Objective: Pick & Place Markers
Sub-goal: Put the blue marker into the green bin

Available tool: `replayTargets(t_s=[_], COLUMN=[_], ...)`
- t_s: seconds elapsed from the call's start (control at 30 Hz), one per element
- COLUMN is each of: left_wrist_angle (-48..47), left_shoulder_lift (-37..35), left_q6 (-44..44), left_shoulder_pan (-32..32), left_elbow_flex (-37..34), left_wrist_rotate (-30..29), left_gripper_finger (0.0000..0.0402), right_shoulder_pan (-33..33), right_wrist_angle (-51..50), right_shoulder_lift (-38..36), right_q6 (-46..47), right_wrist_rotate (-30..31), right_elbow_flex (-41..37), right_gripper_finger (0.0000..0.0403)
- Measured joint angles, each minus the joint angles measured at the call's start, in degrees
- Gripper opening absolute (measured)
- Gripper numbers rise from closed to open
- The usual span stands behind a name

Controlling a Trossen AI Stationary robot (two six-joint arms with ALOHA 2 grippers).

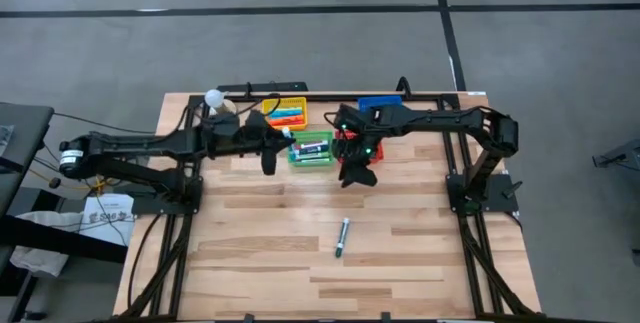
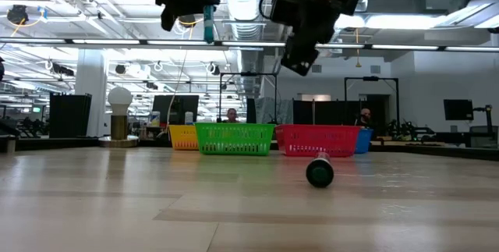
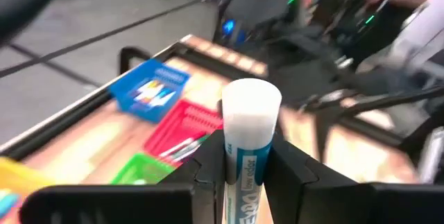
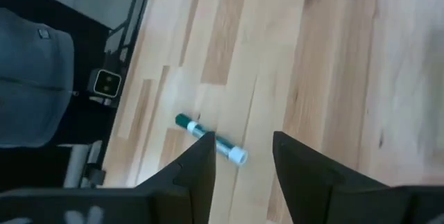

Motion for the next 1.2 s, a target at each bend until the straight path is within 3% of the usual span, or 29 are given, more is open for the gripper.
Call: replayTargets(t_s=[0.17, 0.4, 0.77, 1.0, 1.2], left_wrist_angle=[-9.82, -11.43, -16.05, -18.76, -19.83], left_shoulder_lift=[1.09, 8.80, 24.89, 32.00, 37.81], left_q6=[2.48, 4.37, 15.80, 22.49, 26.00], left_shoulder_pan=[2.85, 5.06, 9.10, 11.26, 12.41], left_elbow_flex=[4.86, 8.14, 17.49, 22.10, 23.08], left_wrist_rotate=[0.19, 5.55, 10.28, 12.19, 12.14], left_gripper_finger=[0.0068, 0.0068, 0.0068, 0.0068, 0.0068], right_shoulder_pan=[-1.93, -7.21, -13.24, -13.22, -13.06], right_wrist_angle=[4.32, 7.62, 26.49, 38.99, 42.33], right_shoulder_lift=[-2.52, -9.66, -28.26, -39.21, -45.87], right_q6=[0.39, 0.89, 14.08, 22.93, 27.62], right_wrist_rotate=[0.08, 3.45, 4.07, 13.40, 16.35], right_elbow_flex=[-0.02, -1.98, -24.50, -36.76, -42.86], right_gripper_finger=[0.0118, 0.0118, 0.0118, 0.0118, 0.0118])
